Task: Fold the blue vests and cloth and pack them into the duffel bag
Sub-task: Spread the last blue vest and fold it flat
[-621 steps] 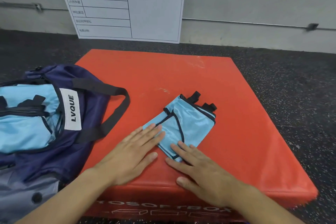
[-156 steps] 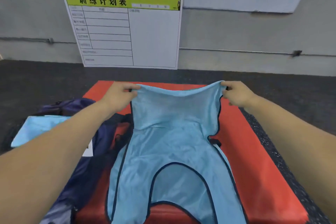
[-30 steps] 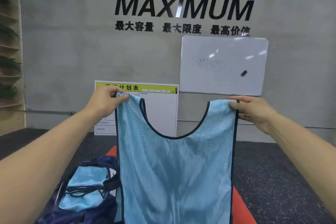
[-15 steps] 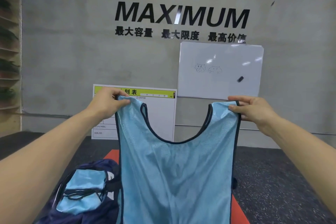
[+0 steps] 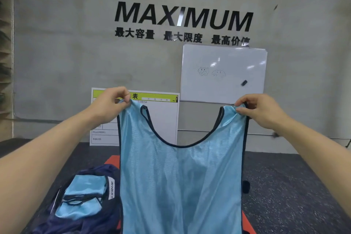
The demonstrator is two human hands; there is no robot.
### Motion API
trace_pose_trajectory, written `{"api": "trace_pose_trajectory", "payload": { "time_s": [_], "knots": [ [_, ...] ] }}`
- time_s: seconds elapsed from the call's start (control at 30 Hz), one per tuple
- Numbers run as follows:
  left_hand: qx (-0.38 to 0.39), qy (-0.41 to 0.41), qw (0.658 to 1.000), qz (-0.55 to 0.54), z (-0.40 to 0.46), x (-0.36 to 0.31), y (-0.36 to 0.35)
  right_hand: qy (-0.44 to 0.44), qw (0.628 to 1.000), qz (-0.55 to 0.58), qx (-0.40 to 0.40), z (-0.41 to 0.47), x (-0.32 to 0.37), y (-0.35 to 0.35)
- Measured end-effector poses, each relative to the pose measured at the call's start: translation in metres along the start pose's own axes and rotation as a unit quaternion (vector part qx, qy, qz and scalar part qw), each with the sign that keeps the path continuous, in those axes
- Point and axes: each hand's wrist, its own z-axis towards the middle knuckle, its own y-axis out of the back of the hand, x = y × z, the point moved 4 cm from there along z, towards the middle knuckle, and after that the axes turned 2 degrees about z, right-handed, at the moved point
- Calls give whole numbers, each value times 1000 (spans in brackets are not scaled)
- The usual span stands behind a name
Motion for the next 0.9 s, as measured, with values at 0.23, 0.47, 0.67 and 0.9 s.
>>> {"api": "trace_pose_trajectory", "payload": {
  "time_s": [0.23,0.47,0.67,0.9],
  "knots": [
    [45,6,998,38,-5,-5,-2,-50,995,88,7,-8,2,6],
    [73,8,996,53,-10,7,-17,-120,975,181,50,-14,-19,-11],
    [98,26,992,75,-11,36,-41,-150,965,203,74,-17,-47,-44],
    [130,59,988,67,-9,83,-92,-186,956,203,106,-14,-95,-101]
  ]
}}
